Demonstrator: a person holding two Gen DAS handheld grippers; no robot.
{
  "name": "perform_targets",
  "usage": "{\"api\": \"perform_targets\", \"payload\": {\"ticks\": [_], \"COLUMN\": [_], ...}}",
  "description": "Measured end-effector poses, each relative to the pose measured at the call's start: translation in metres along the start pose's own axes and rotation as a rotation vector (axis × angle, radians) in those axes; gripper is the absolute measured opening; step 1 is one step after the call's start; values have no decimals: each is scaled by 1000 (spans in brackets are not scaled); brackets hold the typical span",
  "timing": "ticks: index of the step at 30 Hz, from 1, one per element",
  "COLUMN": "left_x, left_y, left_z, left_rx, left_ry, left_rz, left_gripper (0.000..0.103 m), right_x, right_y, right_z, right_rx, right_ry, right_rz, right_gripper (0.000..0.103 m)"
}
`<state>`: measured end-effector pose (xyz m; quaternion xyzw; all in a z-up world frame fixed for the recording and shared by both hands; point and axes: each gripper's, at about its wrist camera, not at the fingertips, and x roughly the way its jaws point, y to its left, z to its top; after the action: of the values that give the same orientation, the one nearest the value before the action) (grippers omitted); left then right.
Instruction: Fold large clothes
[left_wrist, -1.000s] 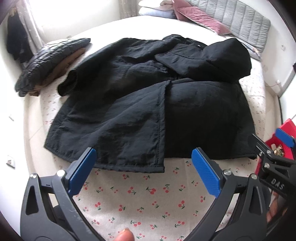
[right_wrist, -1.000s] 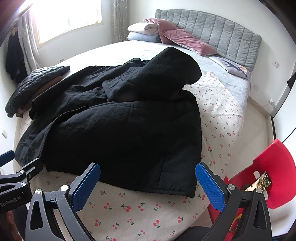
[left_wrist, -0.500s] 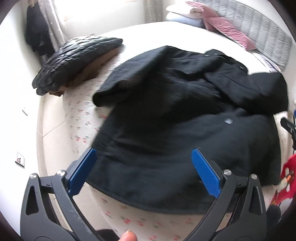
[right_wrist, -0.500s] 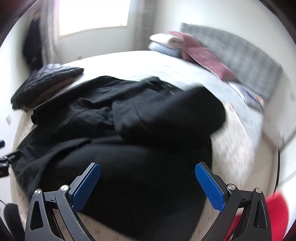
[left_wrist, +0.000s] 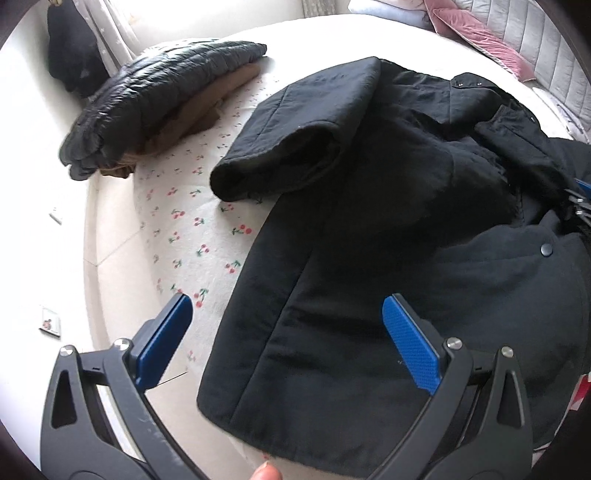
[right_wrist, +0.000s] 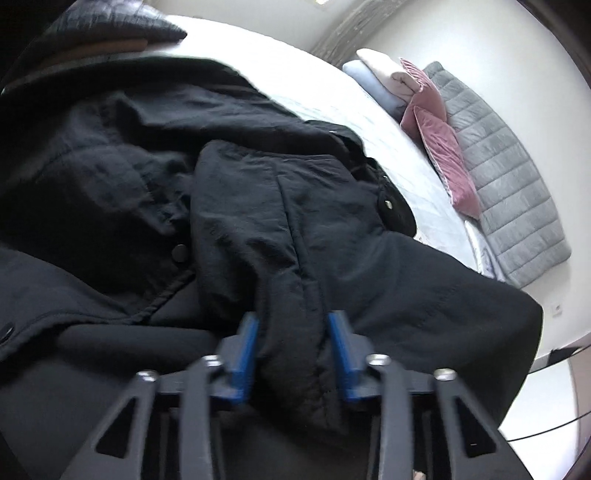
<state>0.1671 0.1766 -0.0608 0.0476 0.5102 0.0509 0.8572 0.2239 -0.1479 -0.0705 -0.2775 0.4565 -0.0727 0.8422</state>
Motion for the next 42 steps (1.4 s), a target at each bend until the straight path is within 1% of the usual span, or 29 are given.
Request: {"api": "perform_targets", "payload": {"ticks": [1,4,7,11,14,15,16,17,18,19,20,22,24,25,26,27,28,29,30,31,32,33,34,35,36,37,40,41,42], "left_x": [4,9,15,21,34,39,43,46,49,50,50,46,39,37,37,39,43,50,56,60,65,67,68,68,67,64,56,48,41], "left_y": [1,1,0,-2,-4,-4,-3,-1,2,5,12,28,49,57,70,85,94,108,119,124,129,131,132,130,128,123,101,91,81], "left_z": [6,19,37,59,79,85,90,96,103,108,116,132,148,152,159,165,168,170,171,170,167,163,156,150,145,140,143,147,152], "left_rx": [7,40,76,140,180,186,187,182,172,158,123,50,-22,-41,-69,-101,-120,-148,-165,-165,-153,-139,-119,-96,-77,-51,21,51,71], "left_ry": [-1,-17,-48,-119,-126,-119,-112,-104,-100,-99,-97,-112,-155,-169,-185,-179,-164,-126,-87,-66,-40,-33,-31,-36,-48,-58,-55,-75,-94], "left_rz": [5,23,29,66,63,57,55,59,61,60,73,102,179,227,298,360,384,409,436,458,484,488,480,467,453,432,387,372,365], "left_gripper": [102,102,102,102,99,92,78,68,45,24,20,15,14,14,14,14,15,15,17,21,27,46,72,82,86,86,86,86,86], "right_x": [-4,-14,-24,-31,-26,-25,-22,-19,-16,-12,-8,0,6,10,13,18,21,26,32,36,39,41,40,38,34,29,3,-10,-22], "right_y": [-8,-42,-82,-135,-176,-186,-199,-212,-223,-235,-247,-266,-284,-295,-307,-317,-327,-336,-345,-350,-355,-359,-362,-364,-367,-367,-377,-382,-382], "right_z": [-2,-10,-20,-35,-44,-46,-49,-52,-54,-56,-58,-62,-71,-75,-80,-86,-94,-101,-108,-116,-123,-130,-133,-138,-141,-144,-146,-141,-136], "right_rx": [8,54,116,188,258,278,305,331,349,369,385,409,444,469,497,532,572,609,645,669,694,717,723,725,736,753,819,833,838], "right_ry": [-8,-17,-26,-20,5,12,19,29,38,49,62,90,119,135,153,171,192,217,249,271,293,310,317,322,320,313,262,226,190], "right_rz": [-13,-34,-60,-144,-183,-195,-206,-216,-230,-249,-270,-311,-334,-344,-357,-365,-365,-363,-354,-347,-345,-346,-359,-376,-381,-374,-330,-311,-281], "right_gripper": [18,14,13,13,13,13,13,13,13,13,13,12,12,12,12,12,13,13,15,25,31,44,50,53,59,64,66,67,71]}}
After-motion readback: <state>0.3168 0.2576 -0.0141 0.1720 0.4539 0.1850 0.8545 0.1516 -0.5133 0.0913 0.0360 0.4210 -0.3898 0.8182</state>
